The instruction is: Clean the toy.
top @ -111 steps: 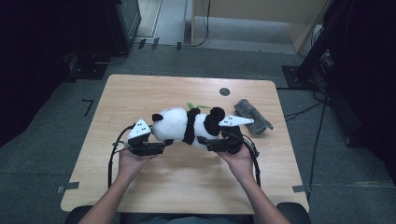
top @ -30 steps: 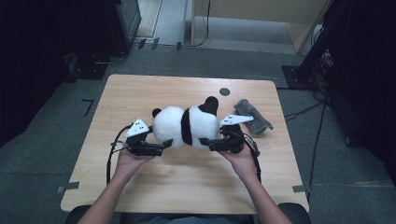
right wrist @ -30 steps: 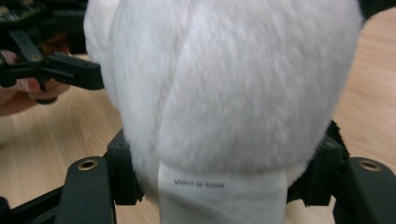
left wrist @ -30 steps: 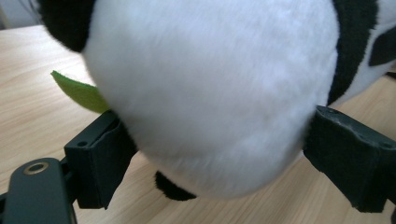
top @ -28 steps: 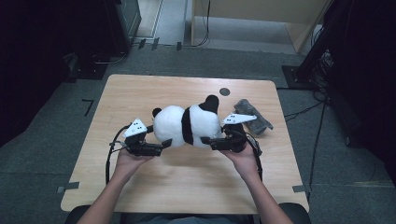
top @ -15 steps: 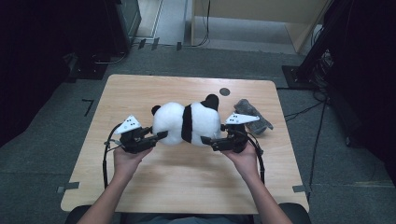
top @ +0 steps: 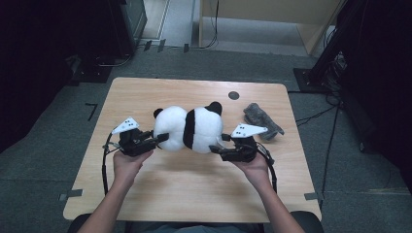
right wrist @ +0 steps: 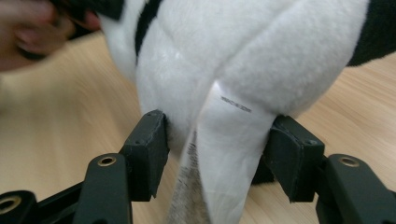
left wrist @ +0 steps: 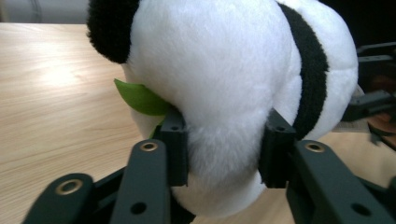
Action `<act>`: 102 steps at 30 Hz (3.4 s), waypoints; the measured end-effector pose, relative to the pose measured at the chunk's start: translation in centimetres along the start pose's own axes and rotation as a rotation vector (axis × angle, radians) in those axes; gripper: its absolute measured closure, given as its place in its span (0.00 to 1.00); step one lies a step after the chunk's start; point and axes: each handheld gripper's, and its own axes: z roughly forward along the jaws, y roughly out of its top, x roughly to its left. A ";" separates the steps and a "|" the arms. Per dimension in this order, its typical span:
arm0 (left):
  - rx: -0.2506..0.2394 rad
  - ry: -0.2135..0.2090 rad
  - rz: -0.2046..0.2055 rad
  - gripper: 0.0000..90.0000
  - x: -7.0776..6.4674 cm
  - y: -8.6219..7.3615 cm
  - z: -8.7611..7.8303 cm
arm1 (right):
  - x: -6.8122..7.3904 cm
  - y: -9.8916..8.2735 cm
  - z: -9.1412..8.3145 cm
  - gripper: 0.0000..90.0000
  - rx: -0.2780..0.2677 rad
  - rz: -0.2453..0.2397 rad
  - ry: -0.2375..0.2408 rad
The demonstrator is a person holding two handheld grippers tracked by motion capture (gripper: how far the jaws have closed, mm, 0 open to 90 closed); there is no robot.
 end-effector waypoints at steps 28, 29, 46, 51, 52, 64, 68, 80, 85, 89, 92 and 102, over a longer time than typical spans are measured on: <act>0.130 0.134 0.003 0.31 1.6 -0.7 2.9 | -2.2 -1.0 0.5 0.47 0.032 0.073 -0.092; 0.118 0.135 0.020 0.32 1.5 -0.7 2.7 | -2.2 -1.0 0.4 0.47 0.028 0.072 -0.093; 0.103 0.105 0.027 0.31 1.2 -0.6 2.7 | -3.9 -1.3 -1.9 0.56 -0.036 0.056 -0.210; 0.111 0.103 0.028 0.31 1.5 -0.6 2.7 | -5.5 -1.5 -3.0 0.59 -0.047 0.082 -0.269; 0.112 0.103 0.028 0.31 1.5 -0.6 2.8 | -5.8 -1.5 -3.2 0.59 -0.051 0.089 -0.280; 0.129 0.104 0.053 0.31 1.5 -0.7 2.9 | -8.2 -1.9 -4.4 0.67 -0.102 0.177 -0.346; 0.129 0.104 0.056 0.31 1.5 -0.8 2.9 | -9.1 -1.9 -4.5 0.62 -0.094 0.175 -0.385; 0.126 0.105 0.066 0.31 1.5 -0.9 3.0 | -12.5 -3.5 -5.1 0.58 -0.106 0.179 -0.490; 0.124 0.104 0.071 0.31 1.5 -1.0 3.1 | -14.1 -4.8 -4.5 0.54 -0.089 0.170 -0.529; 0.125 0.104 0.071 0.31 1.5 -1.0 3.1 | -15.1 -5.6 -3.9 0.51 -0.077 0.177 -0.545; 0.126 0.109 0.076 0.31 1.4 -1.1 3.1 | -15.6 -6.0 -3.6 0.49 -0.067 0.169 -0.548; 0.123 0.112 0.092 0.30 1.4 -1.2 3.3 | -17.4 -7.9 -2.4 0.54 -0.060 0.230 -0.512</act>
